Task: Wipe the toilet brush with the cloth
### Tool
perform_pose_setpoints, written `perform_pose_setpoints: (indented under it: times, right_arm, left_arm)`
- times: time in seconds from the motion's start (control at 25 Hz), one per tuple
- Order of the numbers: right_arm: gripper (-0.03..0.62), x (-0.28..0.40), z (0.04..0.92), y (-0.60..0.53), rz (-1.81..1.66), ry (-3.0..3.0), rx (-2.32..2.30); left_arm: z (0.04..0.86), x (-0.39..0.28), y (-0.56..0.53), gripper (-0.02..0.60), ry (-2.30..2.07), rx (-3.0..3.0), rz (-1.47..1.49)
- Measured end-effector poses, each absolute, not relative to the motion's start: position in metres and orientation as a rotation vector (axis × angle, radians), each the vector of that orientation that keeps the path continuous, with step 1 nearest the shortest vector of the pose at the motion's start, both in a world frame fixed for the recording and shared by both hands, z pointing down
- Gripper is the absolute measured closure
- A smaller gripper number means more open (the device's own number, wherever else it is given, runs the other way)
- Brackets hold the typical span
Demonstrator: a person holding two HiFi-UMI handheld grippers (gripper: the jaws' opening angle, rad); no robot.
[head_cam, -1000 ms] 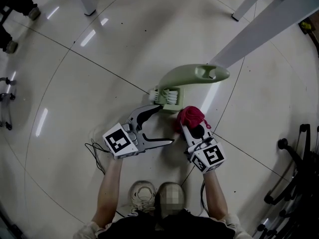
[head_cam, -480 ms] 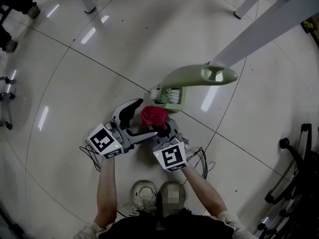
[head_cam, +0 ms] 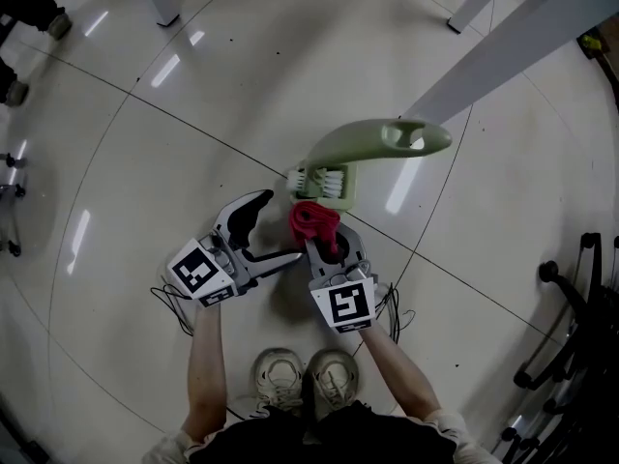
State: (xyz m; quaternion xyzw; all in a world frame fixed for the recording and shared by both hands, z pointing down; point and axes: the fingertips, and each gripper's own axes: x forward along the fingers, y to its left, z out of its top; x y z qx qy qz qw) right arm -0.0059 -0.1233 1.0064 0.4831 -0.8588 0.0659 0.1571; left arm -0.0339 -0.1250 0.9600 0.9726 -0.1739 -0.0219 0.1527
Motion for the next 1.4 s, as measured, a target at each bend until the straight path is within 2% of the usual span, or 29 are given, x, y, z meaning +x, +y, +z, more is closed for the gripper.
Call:
perform_pose_setpoints:
  times: [0.36, 0.84, 1.04, 1.2, 1.24, 1.28, 1.32, 1.4]
  right_arm:
    - [0.562, 0.056, 1.003, -0.117, 0.260, -2.360, 1.561]
    - [0.562, 0.100, 0.988, -0.112, 0.367, -2.331, 1.726]
    - [0.562, 0.113, 0.960, -0.102, 0.402, -2.351, 1.727]
    - [0.562, 0.114, 0.907, -0.095, 0.387, -2.404, 1.702]
    - [0.562, 0.115, 0.891, -0.095, 0.373, -2.424, 1.709]
    - [0.562, 0.115, 0.875, -0.095, 0.360, -2.441, 1.716]
    - [0.562, 0.116, 0.861, -0.095, 0.348, -2.457, 1.722]
    - [0.562, 0.115, 0.837, -0.097, 0.328, -2.489, 1.726]
  left_arm:
    - [0.951, -0.021, -0.122, 0.115, -0.462, 2.809, -0.083]
    - [0.918, -0.028, -0.109, 0.115, -0.385, 2.812, -0.125]
    - [0.860, -0.022, -0.116, 0.115, -0.253, 2.848, -0.178]
    - [0.771, -0.011, -0.141, 0.118, -0.145, 3.004, -0.138]
    - [0.746, -0.007, -0.144, 0.139, -0.101, 3.044, -0.134]
    - [0.723, -0.002, -0.145, 0.197, -0.054, 3.080, -0.131]
    - [0.703, 0.003, -0.145, 0.225, -0.013, 3.114, -0.128]
    - [0.677, 0.013, -0.148, 0.227, 0.028, 3.175, -0.102]
